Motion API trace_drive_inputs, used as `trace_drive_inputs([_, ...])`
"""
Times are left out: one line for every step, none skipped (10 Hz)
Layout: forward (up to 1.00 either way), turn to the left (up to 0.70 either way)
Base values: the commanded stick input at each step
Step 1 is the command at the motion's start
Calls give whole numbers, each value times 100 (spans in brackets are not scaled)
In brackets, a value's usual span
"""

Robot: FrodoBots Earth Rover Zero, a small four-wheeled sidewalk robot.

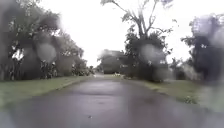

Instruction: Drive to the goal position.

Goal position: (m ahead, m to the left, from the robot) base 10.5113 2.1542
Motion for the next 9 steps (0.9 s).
trace_drive_inputs([85, 0])
trace_drive_inputs([85, 0])
trace_drive_inputs([85, 0])
trace_drive_inputs([85, 0])
trace_drive_inputs([85, 0])
trace_drive_inputs([85, 0])
trace_drive_inputs([85, 0])
trace_drive_inputs([85, 0])
trace_drive_inputs([85, 0])
